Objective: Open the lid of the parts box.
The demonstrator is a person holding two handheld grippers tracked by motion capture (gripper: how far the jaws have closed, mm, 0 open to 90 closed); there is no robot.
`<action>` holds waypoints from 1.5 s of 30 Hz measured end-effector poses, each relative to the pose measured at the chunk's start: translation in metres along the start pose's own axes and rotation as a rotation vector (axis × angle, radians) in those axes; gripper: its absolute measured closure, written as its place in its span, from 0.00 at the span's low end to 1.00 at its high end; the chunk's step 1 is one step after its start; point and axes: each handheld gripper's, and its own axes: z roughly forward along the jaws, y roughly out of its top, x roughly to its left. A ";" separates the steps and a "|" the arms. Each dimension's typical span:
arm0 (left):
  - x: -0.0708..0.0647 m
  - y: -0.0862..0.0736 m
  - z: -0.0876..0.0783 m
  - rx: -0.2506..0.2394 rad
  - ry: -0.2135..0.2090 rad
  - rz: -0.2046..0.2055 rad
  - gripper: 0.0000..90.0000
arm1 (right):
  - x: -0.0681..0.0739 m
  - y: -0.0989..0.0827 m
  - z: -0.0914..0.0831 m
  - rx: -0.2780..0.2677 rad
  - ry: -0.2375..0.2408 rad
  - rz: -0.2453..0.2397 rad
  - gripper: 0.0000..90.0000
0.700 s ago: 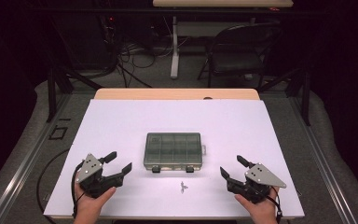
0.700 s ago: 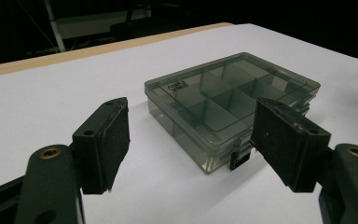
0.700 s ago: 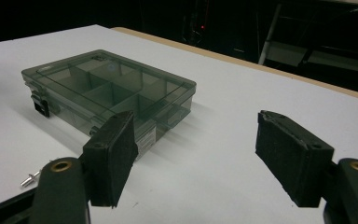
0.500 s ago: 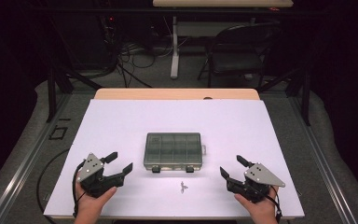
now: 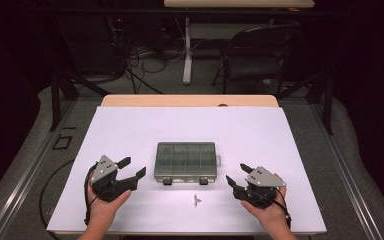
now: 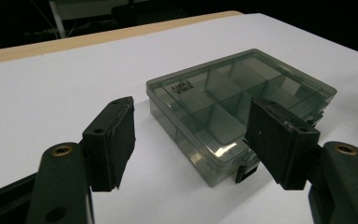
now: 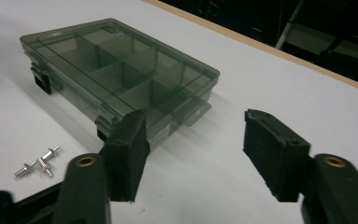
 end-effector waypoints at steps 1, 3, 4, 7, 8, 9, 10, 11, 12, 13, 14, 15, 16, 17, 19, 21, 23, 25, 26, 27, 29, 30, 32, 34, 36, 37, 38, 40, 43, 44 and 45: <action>0.002 0.000 0.003 0.006 -0.003 -0.006 0.37 | 0.001 0.002 0.002 -0.001 0.007 -0.008 0.47; 0.004 -0.001 0.008 0.026 -0.009 -0.021 0.39 | 0.003 0.009 0.008 -0.017 0.009 -0.033 0.51; 0.005 0.000 0.010 0.034 -0.015 -0.020 0.40 | 0.003 0.009 0.008 -0.017 0.009 -0.033 0.51; 0.008 0.002 0.015 0.038 -0.010 -0.029 0.43 | 0.002 0.013 0.017 -0.028 0.019 -0.032 0.54; 0.010 0.004 0.017 0.039 -0.018 -0.048 0.45 | 0.002 0.014 0.019 -0.024 0.019 -0.027 0.55; 0.012 0.006 0.021 0.038 -0.020 -0.071 0.45 | 0.000 0.017 0.027 -0.016 0.018 -0.013 0.56; 0.012 0.006 0.021 0.038 -0.020 -0.071 0.46 | -0.001 0.018 0.030 -0.014 0.015 -0.005 0.57; 0.014 0.009 0.027 0.052 -0.011 -0.082 0.47 | -0.002 0.020 0.034 -0.010 0.013 0.003 0.57; 0.014 0.009 0.027 0.052 -0.011 -0.082 0.49 | -0.002 0.020 0.034 -0.010 0.013 0.003 0.57; 0.015 0.011 0.031 0.058 -0.023 -0.089 0.52 | -0.004 0.023 0.039 0.007 0.025 0.011 0.58; 0.016 0.012 0.034 0.067 -0.030 -0.094 0.52 | -0.004 0.023 0.039 0.007 0.025 0.011 0.58; 0.017 0.013 0.038 0.084 -0.022 -0.092 0.55 | -0.004 0.026 0.045 0.025 0.022 0.012 0.61; 0.017 0.013 0.038 0.084 -0.022 -0.092 0.57 | -0.004 0.026 0.045 0.025 0.022 0.012 0.61; 0.017 0.013 0.041 0.094 -0.018 -0.105 0.57 | -0.005 0.027 0.049 0.042 0.027 0.023 0.63; 0.018 0.012 0.043 0.096 -0.035 -0.113 0.60 | -0.005 0.025 0.054 0.069 0.044 0.039 0.66; 0.017 0.011 0.043 0.100 -0.033 -0.101 0.61 | -0.005 0.022 0.056 0.091 0.054 0.038 0.66; 0.015 0.009 0.043 0.107 -0.021 -0.069 0.62 | -0.004 0.019 0.058 0.100 0.065 0.041 0.65; 0.014 0.004 0.041 0.110 -0.028 -0.045 0.64 | -0.003 0.015 0.058 0.102 0.069 0.048 0.64; 0.014 0.004 0.041 0.110 -0.028 -0.045 0.64 | -0.003 0.014 0.058 0.103 0.071 0.053 0.63; 0.014 0.002 0.041 0.100 -0.028 -0.038 0.63 | -0.003 0.013 0.058 0.107 0.067 0.051 0.63; 0.015 -0.002 0.038 0.093 -0.027 -0.031 0.63 | -0.003 0.012 0.058 0.106 0.067 0.051 0.63; 0.016 -0.003 0.038 0.096 -0.033 -0.035 0.63 | -0.004 0.011 0.057 0.105 0.083 0.052 0.63; 0.018 -0.005 0.036 0.105 -0.053 -0.043 0.63 | -0.004 0.008 0.057 0.103 0.096 0.040 0.63; 0.020 -0.007 0.034 0.106 -0.063 -0.049 0.62 | -0.005 0.006 0.056 0.095 0.109 0.041 0.65; 0.023 -0.010 0.034 0.102 -0.075 -0.073 0.60 | -0.006 0.004 0.056 0.089 0.140 0.073 0.69; 0.024 -0.012 0.035 0.098 -0.093 -0.075 0.60 | -0.006 0.003 0.056 0.084 0.149 0.076 0.71; 0.024 -0.013 0.035 0.097 -0.102 -0.080 0.61 | -0.006 0.002 0.056 0.084 0.152 0.069 0.72; 0.024 -0.015 0.037 0.110 -0.114 -0.079 0.64 | -0.004 0.002 0.056 0.091 0.144 0.047 0.75; 0.023 -0.017 0.039 0.125 -0.145 -0.107 0.72 | -0.004 0.001 0.056 0.103 0.148 0.048 0.80; 0.021 -0.017 0.039 0.133 -0.144 -0.109 0.74 | -0.003 0.000 0.056 0.109 0.148 0.051 0.82; 0.021 -0.017 0.039 0.133 -0.144 -0.109 0.75 | -0.003 0.000 0.055 0.112 0.151 0.053 0.83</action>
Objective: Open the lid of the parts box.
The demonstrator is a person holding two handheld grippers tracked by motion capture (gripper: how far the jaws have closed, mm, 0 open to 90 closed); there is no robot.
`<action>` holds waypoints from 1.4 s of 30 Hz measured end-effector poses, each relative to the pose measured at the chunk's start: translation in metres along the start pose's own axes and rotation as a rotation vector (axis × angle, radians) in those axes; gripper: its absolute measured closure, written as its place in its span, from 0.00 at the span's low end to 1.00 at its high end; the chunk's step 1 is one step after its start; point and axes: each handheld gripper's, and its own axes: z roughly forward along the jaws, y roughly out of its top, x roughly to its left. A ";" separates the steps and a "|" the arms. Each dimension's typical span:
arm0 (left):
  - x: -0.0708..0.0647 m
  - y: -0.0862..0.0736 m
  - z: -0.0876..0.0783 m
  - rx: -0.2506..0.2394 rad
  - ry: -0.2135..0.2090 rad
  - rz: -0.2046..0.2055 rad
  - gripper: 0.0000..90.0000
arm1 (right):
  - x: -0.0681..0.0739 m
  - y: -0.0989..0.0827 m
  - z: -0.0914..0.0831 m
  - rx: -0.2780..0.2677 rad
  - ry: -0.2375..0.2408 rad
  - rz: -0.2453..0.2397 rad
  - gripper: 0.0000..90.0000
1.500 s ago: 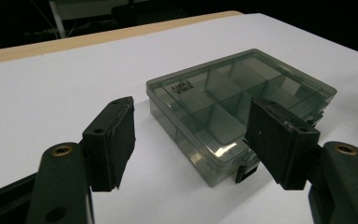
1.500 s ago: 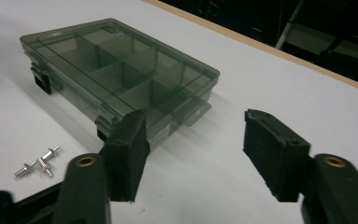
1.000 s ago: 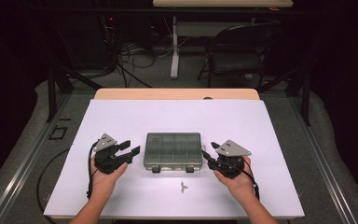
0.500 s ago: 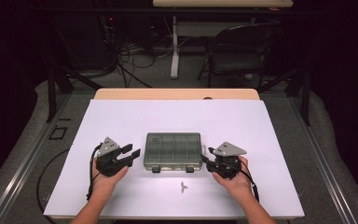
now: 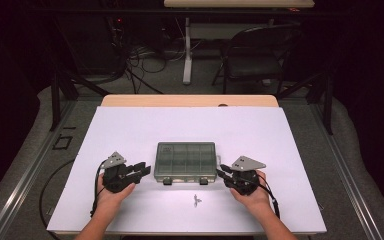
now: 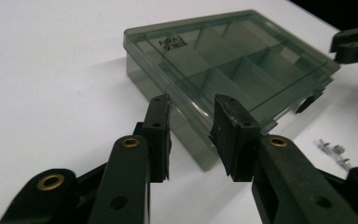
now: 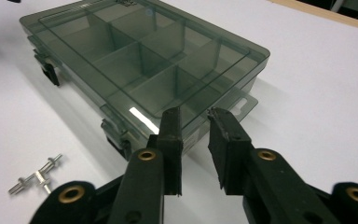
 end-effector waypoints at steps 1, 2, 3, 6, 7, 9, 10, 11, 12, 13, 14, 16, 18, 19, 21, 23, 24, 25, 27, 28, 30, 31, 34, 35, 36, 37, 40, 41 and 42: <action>-0.004 0.000 0.001 0.020 0.024 0.027 0.77 | 0.000 0.000 -0.001 0.001 0.004 -0.002 0.85; -0.004 0.000 0.001 0.020 0.024 0.027 0.78 | 0.000 0.000 -0.001 0.001 0.004 -0.002 0.85; -0.005 0.000 0.001 0.028 0.023 0.044 0.78 | 0.001 -0.001 -0.002 0.005 0.008 -0.007 0.87; -0.008 -0.001 0.003 0.054 0.025 0.066 0.84 | 0.001 -0.002 -0.005 0.022 0.015 -0.016 0.92; -0.008 -0.001 0.003 0.063 0.028 0.071 0.84 | 0.001 -0.002 -0.005 0.022 0.015 -0.016 0.92; -0.009 -0.002 0.004 0.081 0.015 0.076 0.88 | 0.000 -0.004 -0.005 0.033 0.015 -0.015 0.96; -0.010 -0.003 0.005 0.091 0.011 0.075 0.90 | -0.001 -0.005 -0.005 0.040 0.021 -0.011 0.98; -0.011 -0.003 0.005 0.098 0.008 0.078 0.91 | -0.001 -0.005 -0.005 0.043 0.024 -0.014 0.99; -0.011 -0.003 0.005 0.098 0.008 0.078 0.92 | 0.000 -0.006 -0.005 0.049 0.027 -0.018 1.00; -0.013 -0.005 0.007 0.112 0.009 0.089 0.93 | 0.000 -0.006 -0.004 0.055 0.029 -0.024 1.00; -0.013 -0.005 0.007 0.112 0.009 0.089 0.94 | 0.000 -0.006 -0.004 0.055 0.029 -0.024 1.00; -0.014 -0.006 0.008 0.125 0.003 0.093 0.97 | 0.002 -0.007 -0.004 0.071 0.042 -0.031 1.00; -0.016 -0.007 0.009 0.137 0.003 0.103 0.99 | 0.003 -0.008 -0.003 0.074 0.045 -0.037 1.00; -0.017 -0.008 0.010 0.140 0.007 0.106 0.99 | 0.004 -0.008 -0.003 0.076 0.047 -0.038 1.00; -0.017 -0.008 0.010 0.151 0.007 0.107 1.00 | 0.005 -0.009 -0.001 0.085 0.051 -0.044 1.00; -0.015 -0.009 0.010 0.157 0.001 0.099 1.00 | 0.006 -0.010 0.000 0.095 0.051 -0.048 1.00; -0.013 -0.009 0.010 0.169 0.008 0.088 1.00 | 0.006 -0.010 0.001 0.097 0.051 -0.047 1.00; -0.012 -0.010 0.011 0.175 0.016 0.085 1.00 | 0.005 -0.010 0.001 0.098 0.052 -0.046 1.00; -0.012 -0.010 0.011 0.176 0.010 0.077 1.00 | 0.005 -0.011 0.001 0.099 0.051 -0.046 1.00; -0.010 -0.011 0.012 0.188 0.010 0.080 1.00 | 0.005 -0.011 0.001 0.097 0.052 -0.046 1.00; -0.010 -0.012 0.012 0.193 0.005 0.083 1.00 | 0.005 -0.011 0.002 0.097 0.052 -0.047 1.00; -0.010 -0.012 0.012 0.193 0.005 0.083 1.00 | 0.005 -0.011 0.002 0.097 0.052 -0.046 1.00; -0.010 -0.011 0.012 0.193 -0.005 0.094 1.00 | 0.005 -0.011 0.002 0.099 0.053 -0.051 1.00; -0.011 -0.011 0.013 0.193 -0.012 0.107 1.00 | 0.005 -0.011 0.002 0.099 0.053 -0.051 1.00; -0.013 -0.011 0.014 0.191 -0.015 0.116 1.00 | 0.004 -0.011 0.002 0.099 0.054 -0.051 1.00; -0.013 -0.011 0.014 0.191 -0.015 0.116 1.00 | 0.004 -0.011 0.002 0.099 0.054 -0.051 1.00; -0.014 -0.011 0.014 0.201 -0.008 0.131 1.00 | 0.004 -0.012 0.004 0.105 0.055 -0.054 1.00; -0.013 -0.011 0.014 0.203 -0.009 0.127 1.00 | 0.004 -0.012 0.004 0.112 0.054 -0.056 1.00; -0.013 -0.011 0.014 0.203 -0.009 0.127 1.00 | 0.004 -0.012 0.004 0.112 0.054 -0.056 1.00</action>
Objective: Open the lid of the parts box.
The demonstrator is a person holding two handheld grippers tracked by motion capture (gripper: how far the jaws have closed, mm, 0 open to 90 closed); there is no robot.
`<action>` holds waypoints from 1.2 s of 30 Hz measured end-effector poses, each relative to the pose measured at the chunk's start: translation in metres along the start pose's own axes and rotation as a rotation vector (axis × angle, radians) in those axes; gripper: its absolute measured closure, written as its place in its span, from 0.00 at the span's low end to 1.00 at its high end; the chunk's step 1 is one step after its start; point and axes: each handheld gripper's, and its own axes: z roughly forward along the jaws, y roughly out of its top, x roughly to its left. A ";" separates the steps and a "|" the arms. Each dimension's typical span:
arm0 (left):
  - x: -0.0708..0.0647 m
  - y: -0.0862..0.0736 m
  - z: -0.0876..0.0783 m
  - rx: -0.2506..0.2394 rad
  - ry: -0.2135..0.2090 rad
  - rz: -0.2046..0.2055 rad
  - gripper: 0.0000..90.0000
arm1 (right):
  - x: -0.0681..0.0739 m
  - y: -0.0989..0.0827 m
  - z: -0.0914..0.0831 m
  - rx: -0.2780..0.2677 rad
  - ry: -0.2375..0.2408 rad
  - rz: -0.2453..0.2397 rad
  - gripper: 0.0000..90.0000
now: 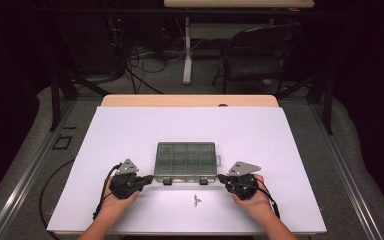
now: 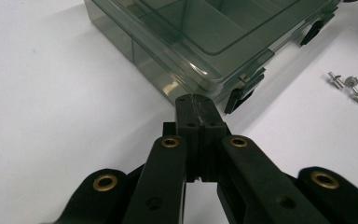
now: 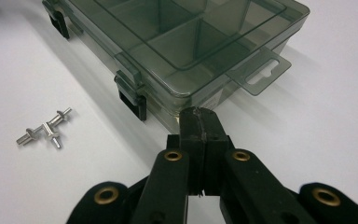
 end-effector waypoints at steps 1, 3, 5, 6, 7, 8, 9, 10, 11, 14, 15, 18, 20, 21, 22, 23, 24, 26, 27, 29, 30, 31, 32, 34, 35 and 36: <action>0.000 0.000 0.000 0.002 0.000 0.003 1.00 | 0.000 0.000 0.000 0.002 -0.001 0.001 1.00; 0.000 0.000 0.001 0.007 -0.003 0.007 1.00 | 0.000 0.000 0.001 0.003 0.000 0.002 1.00; -0.001 0.000 0.002 0.006 0.002 0.007 1.00 | -0.001 -0.001 0.001 0.001 0.003 0.005 1.00; -0.001 0.000 0.002 0.006 -0.001 0.005 1.00 | -0.001 -0.001 0.002 0.001 0.003 0.005 1.00; -0.001 -0.001 0.002 0.005 -0.005 -0.001 1.00 | -0.001 -0.001 0.002 0.002 0.004 0.005 1.00; 0.000 -0.001 0.002 0.006 -0.003 0.003 1.00 | -0.001 -0.001 0.002 0.005 0.006 0.006 1.00; 0.000 -0.001 0.002 0.008 -0.002 0.002 1.00 | -0.001 -0.001 0.002 0.006 0.010 0.006 1.00; 0.000 -0.001 0.002 0.008 -0.002 0.000 1.00 | 0.000 -0.002 0.003 0.007 0.014 0.004 1.00; 0.000 -0.001 0.002 0.008 -0.002 0.000 1.00 | 0.000 -0.001 0.003 0.011 0.009 -0.001 1.00; 0.000 -0.001 0.002 0.007 -0.003 -0.001 1.00 | 0.000 -0.002 0.003 0.006 0.012 0.000 1.00; 0.000 -0.001 0.002 0.006 -0.003 -0.001 1.00 | 0.000 -0.002 0.003 0.007 0.013 0.001 1.00; 0.000 -0.001 0.002 0.006 -0.006 -0.004 1.00 | 0.000 -0.002 0.003 0.006 0.012 0.001 1.00; 0.000 0.000 0.002 0.006 -0.005 -0.002 1.00 | 0.000 -0.002 0.003 0.006 0.011 0.001 1.00; 0.000 0.000 0.002 0.006 -0.004 -0.001 1.00 | 0.000 -0.002 0.003 0.008 0.010 0.000 1.00; 0.000 0.000 0.002 0.002 -0.004 -0.001 1.00 | 0.000 -0.002 0.003 0.008 0.009 0.001 1.00; 0.000 0.000 0.002 0.002 -0.004 -0.001 1.00 | 0.000 -0.002 0.003 0.008 0.009 0.000 1.00; 0.000 -0.001 0.002 0.001 -0.005 -0.003 1.00 | 0.000 -0.001 0.003 0.006 0.009 -0.002 1.00; 0.000 0.000 0.002 0.000 -0.003 0.001 1.00 | 0.000 -0.001 0.003 0.003 0.011 -0.001 1.00; 0.000 0.000 0.002 0.002 -0.003 0.001 1.00 | 0.000 -0.001 0.003 0.001 0.011 0.000 1.00; -0.001 0.000 0.002 0.001 -0.003 0.004 1.00 | 0.001 -0.001 0.003 0.001 0.011 -0.003 1.00; -0.001 0.000 0.001 -0.001 -0.004 0.001 1.00 | 0.001 -0.001 0.003 -0.002 0.013 -0.003 1.00; -0.001 0.000 0.001 -0.006 -0.004 0.001 1.00 | 0.001 -0.001 0.002 -0.003 0.013 -0.003 1.00; -0.001 0.001 0.000 -0.010 -0.007 0.001 1.00 | 0.001 -0.001 0.002 -0.004 0.012 -0.004 1.00; -0.002 0.002 -0.001 -0.024 -0.003 0.004 1.00 | 0.001 0.000 0.001 -0.013 0.013 0.002 1.00; -0.002 0.002 -0.002 -0.030 -0.002 0.002 1.00 | 0.001 0.000 0.000 -0.019 0.015 0.002 1.00; -0.002 0.002 -0.002 -0.035 -0.001 0.006 1.00 | 0.001 0.000 0.000 -0.024 0.016 0.003 1.00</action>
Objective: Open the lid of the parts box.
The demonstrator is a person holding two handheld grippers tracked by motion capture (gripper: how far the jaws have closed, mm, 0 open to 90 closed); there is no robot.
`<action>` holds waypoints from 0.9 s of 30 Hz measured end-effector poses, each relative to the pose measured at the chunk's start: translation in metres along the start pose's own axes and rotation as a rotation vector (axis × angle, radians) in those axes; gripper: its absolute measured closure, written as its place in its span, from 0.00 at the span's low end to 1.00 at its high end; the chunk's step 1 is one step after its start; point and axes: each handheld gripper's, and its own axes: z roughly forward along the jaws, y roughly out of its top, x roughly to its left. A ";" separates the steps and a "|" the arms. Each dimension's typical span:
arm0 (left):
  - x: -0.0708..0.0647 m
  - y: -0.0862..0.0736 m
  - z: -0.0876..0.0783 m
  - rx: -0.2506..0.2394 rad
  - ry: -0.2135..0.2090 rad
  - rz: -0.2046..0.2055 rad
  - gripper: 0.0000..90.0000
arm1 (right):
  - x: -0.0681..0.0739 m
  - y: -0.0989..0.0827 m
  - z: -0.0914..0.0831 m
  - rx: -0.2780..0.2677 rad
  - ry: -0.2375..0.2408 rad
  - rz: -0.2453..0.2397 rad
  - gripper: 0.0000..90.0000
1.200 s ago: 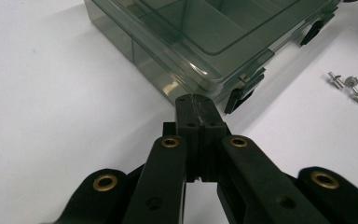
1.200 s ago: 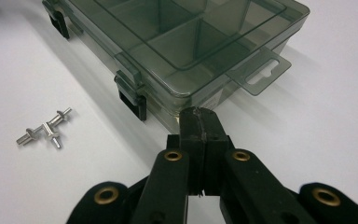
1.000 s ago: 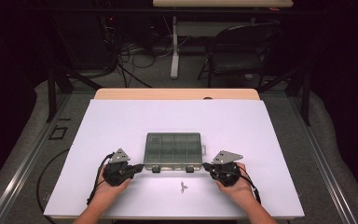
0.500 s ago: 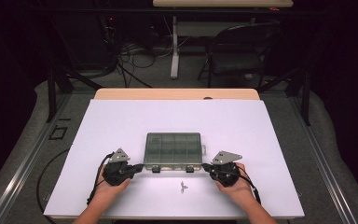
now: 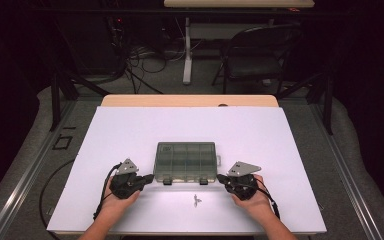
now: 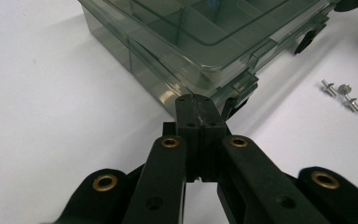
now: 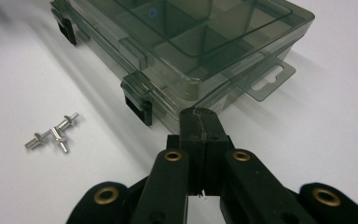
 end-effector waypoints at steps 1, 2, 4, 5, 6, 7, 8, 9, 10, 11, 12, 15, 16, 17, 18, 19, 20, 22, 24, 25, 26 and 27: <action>0.000 0.000 0.000 -0.004 0.001 0.001 1.00 | 0.001 0.001 -0.001 -0.006 0.000 -0.001 1.00; 0.000 0.000 -0.001 -0.009 0.004 0.001 1.00 | 0.001 0.001 -0.001 -0.010 -0.001 -0.004 1.00; 0.000 0.001 -0.001 -0.018 0.005 -0.006 1.00 | 0.002 0.002 -0.001 -0.020 -0.005 -0.003 1.00; 0.000 0.001 -0.002 -0.018 0.012 -0.005 1.00 | 0.002 0.002 -0.002 -0.025 -0.005 -0.008 0.99; 0.000 0.002 -0.002 -0.018 0.022 0.002 0.98 | 0.003 0.002 -0.002 -0.027 -0.008 -0.008 0.99; -0.001 0.002 -0.002 -0.020 0.025 0.005 0.97 | 0.003 0.003 -0.002 -0.030 -0.008 -0.009 0.98; -0.001 0.002 -0.002 -0.023 0.027 0.009 0.96 | 0.003 0.003 -0.002 -0.036 -0.015 -0.013 0.97; -0.001 0.003 -0.002 -0.029 0.031 0.008 0.95 | 0.003 0.003 -0.002 -0.037 -0.020 -0.014 0.96; -0.002 0.003 -0.003 -0.032 0.041 0.013 0.93 | 0.003 0.004 -0.002 -0.038 -0.023 -0.016 0.95; -0.002 0.003 -0.003 -0.037 0.049 0.012 0.90 | 0.003 0.004 -0.002 -0.041 -0.028 -0.019 0.93; -0.002 0.003 -0.003 -0.045 0.049 0.010 0.89 | 0.003 0.004 -0.003 -0.044 -0.032 -0.023 0.91; -0.001 0.004 -0.003 -0.062 0.040 0.009 0.85 | 0.003 0.006 -0.003 -0.061 -0.041 -0.010 0.88; -0.001 0.004 -0.003 -0.067 0.038 0.010 0.84 | 0.003 0.006 -0.003 -0.068 -0.045 -0.009 0.87; -0.001 0.005 -0.004 -0.070 0.044 0.016 0.83 | 0.003 0.007 -0.003 -0.069 -0.046 -0.011 0.87; -0.002 0.005 -0.004 -0.079 0.046 0.014 0.82 | 0.003 0.007 -0.003 -0.068 -0.047 -0.014 0.87; -0.002 0.006 -0.005 -0.082 0.045 0.012 0.82 | 0.003 0.007 -0.003 -0.069 -0.051 -0.019 0.86; -0.002 0.006 -0.005 -0.087 0.050 0.011 0.81 | 0.004 0.008 -0.003 -0.071 -0.055 -0.025 0.85; -0.002 0.007 -0.005 -0.092 0.049 0.013 0.81 | 0.004 0.008 -0.002 -0.069 -0.062 -0.037 0.84; -0.004 0.007 -0.004 -0.092 0.049 0.019 0.80 | 0.004 0.009 -0.003 -0.073 -0.066 -0.045 0.84; -0.004 0.008 -0.004 -0.093 0.050 0.021 0.80 | 0.005 0.009 -0.003 -0.079 -0.068 -0.045 0.84; -0.005 0.008 -0.003 -0.092 0.051 0.027 0.80 | 0.005 0.010 -0.004 -0.080 -0.072 -0.047 0.84; -0.006 0.009 -0.003 -0.092 0.052 0.031 0.80 | 0.005 0.010 -0.004 -0.085 -0.077 -0.050 0.84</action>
